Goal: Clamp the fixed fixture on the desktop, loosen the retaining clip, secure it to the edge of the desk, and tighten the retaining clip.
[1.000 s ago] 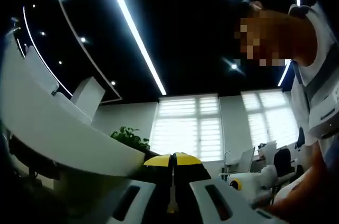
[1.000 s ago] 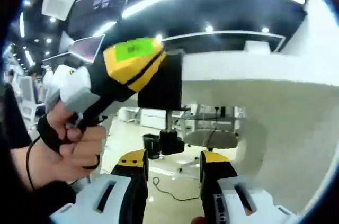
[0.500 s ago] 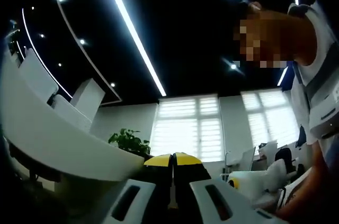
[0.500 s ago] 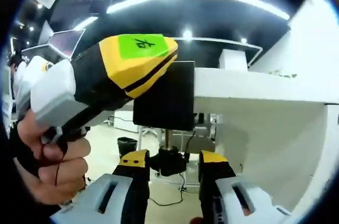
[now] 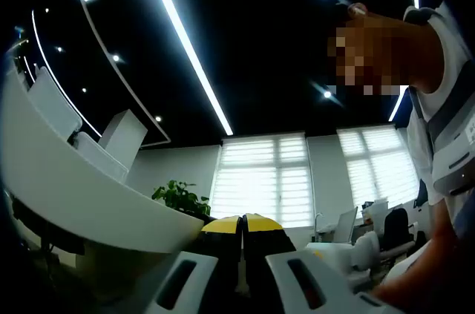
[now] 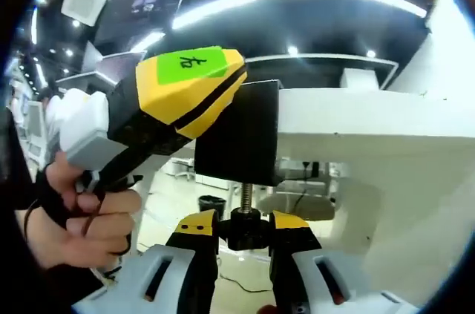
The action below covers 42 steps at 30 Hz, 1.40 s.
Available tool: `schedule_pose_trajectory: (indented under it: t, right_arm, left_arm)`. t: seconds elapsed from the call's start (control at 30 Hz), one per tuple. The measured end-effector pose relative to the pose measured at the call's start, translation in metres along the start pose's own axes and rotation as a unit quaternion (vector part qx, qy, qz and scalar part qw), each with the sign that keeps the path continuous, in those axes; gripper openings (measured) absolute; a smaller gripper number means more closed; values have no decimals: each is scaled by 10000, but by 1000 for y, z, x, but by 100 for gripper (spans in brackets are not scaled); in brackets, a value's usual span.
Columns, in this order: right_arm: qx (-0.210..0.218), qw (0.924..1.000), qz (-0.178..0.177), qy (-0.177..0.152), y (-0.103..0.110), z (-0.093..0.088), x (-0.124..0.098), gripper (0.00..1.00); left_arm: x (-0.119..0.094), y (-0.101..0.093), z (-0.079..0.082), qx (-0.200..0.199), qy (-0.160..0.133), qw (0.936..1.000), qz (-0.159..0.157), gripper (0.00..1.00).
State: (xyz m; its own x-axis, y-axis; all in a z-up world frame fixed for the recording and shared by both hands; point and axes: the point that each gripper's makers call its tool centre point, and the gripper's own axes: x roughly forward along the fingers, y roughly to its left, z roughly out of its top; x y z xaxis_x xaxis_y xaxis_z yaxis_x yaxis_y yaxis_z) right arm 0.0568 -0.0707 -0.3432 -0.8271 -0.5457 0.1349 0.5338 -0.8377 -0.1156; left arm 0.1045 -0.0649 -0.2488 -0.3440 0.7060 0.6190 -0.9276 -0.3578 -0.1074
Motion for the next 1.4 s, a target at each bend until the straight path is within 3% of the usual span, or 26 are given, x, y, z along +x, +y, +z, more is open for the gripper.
schedule_pose_trajectory:
  t: [0.13,0.27,0.33,0.5,0.6,0.73,0.8,0.83,0.9,0.97,1.07,1.13,1.23,1.27,1.3,1.4]
  right_arm:
    - [231,9955,910,-85,3,-1,2,26]
    - [509,9851,1643,-36,6,-3,4,25]
    - [774,9764,2016,75,6,-4,6,26]
    - [840,9718,2204,96,7,-5,7,26]
    - [835,9805,1780,45,1,-7,4,28]
    - [659,9926,1018,1,-7,-10,-10,40]
    - [7,9961,885,-66,2,-10,-18,47]
    - [-76,9968,801,-15,2,-12,-20,50]
    - [147,9983,561,88,8,-15,-24,50]
    - [-15,10000,28,51,5,-12,-25,50]
    - [-205,9952,-946,169,1,-9,-32,50]
    - [17,9911,-1327,127,7,-5,-35,50]
    - [-7,9875,-1566,186,11,-3,-30,50]
    - [25,9863,-1651,52,10,0,-27,50]
    - [-158,9835,-1801,45,4,0,-25,50]
    - [60,9813,-1922,73,-4,-2,-17,49]
  left_arm:
    - [0,0,0,5,-3,10000,-4,2]
    - [0,0,0,3,-3,10000,-17,2]
    - [0,0,0,2,-6,10000,-23,2]
    - [0,0,0,-2,-9,10000,-39,2]
    - [0,0,0,-4,-2,10000,-44,2]
    - [0,0,-1,12,1,10000,-32,2]
    - [0,0,-1,-1,14,10000,-39,2]
    - [0,0,0,-27,27,10000,-39,2]
    - [0,0,-1,-11,41,10000,-39,2]
    - [0,0,-1,-6,36,10000,-30,2]
    - [0,0,-1,-18,40,10000,-29,2]
    - [0,0,-1,-7,56,10000,-30,2]
    - [0,0,-1,18,51,10000,-13,2]
    - [0,0,-1,30,53,10000,-8,2]
    - [0,0,-1,33,55,10000,-7,2]
    - [0,1,0,28,39,10000,-2,2]
